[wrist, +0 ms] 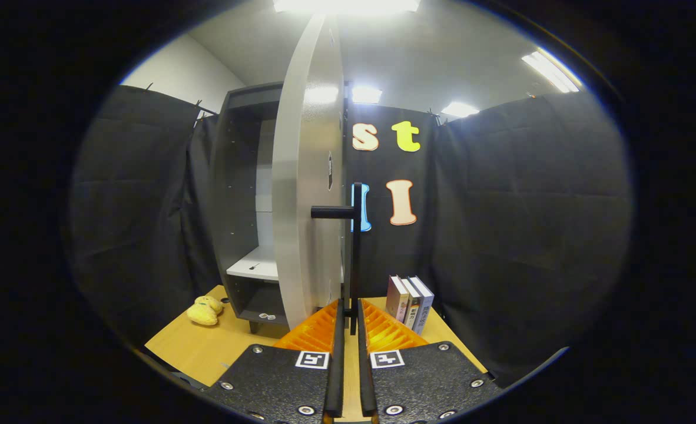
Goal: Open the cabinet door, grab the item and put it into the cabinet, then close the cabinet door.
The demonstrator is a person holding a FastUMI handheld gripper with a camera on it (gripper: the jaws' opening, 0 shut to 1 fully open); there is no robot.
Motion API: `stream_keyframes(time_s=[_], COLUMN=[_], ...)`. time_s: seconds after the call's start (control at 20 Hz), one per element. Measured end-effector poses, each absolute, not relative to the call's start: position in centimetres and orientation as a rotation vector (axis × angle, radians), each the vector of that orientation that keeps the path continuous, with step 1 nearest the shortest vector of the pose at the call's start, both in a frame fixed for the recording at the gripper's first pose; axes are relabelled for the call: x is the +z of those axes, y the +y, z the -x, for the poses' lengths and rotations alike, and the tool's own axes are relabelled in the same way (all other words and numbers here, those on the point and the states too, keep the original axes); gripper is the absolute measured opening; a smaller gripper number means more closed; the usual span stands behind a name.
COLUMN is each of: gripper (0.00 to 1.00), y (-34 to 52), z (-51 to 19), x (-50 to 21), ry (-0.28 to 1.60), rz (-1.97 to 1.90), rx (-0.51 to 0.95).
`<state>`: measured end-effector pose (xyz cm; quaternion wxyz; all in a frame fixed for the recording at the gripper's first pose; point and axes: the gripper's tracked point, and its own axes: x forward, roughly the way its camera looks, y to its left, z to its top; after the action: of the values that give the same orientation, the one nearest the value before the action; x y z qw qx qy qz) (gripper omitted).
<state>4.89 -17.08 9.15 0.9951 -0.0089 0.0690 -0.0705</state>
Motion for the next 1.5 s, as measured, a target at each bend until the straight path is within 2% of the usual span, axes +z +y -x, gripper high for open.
stream_keyframes(time_s=[0.15, 0.25, 0.4, 0.45, 0.7, 0.8, 0.85, 0.95, 1.2, 1.5], gripper=[0.08, 0.05, 0.06, 0.14, 0.43, 0.54, 0.68, 0.83, 0.93, 0.93], y=[-19.4, -18.9, -18.3, -18.1, -18.6, -17.0, -16.1, -14.4, -7.7, -1.5], z=[-4.0, -3.6, -3.1, -2.4, -1.4, -1.3, -1.0, -0.4, -1.9, -4.8], x=[9.0, 9.1, 10.1, 10.0, 11.7, 12.5, 13.0, 14.0, 10.7, 5.6], ry=[0.129, 0.116, 0.062, 0.056, -0.090, -0.146, -0.171, -0.211, -0.165, -0.093], rz=[0.001, -0.040, -0.064, -0.062, -0.080, -0.065, -0.058, -0.030, -0.047, -0.090], rx=[-0.214, -0.196, -0.179, -0.200, -0.288, -0.261, -0.233, -0.194, -0.051, 0.071])
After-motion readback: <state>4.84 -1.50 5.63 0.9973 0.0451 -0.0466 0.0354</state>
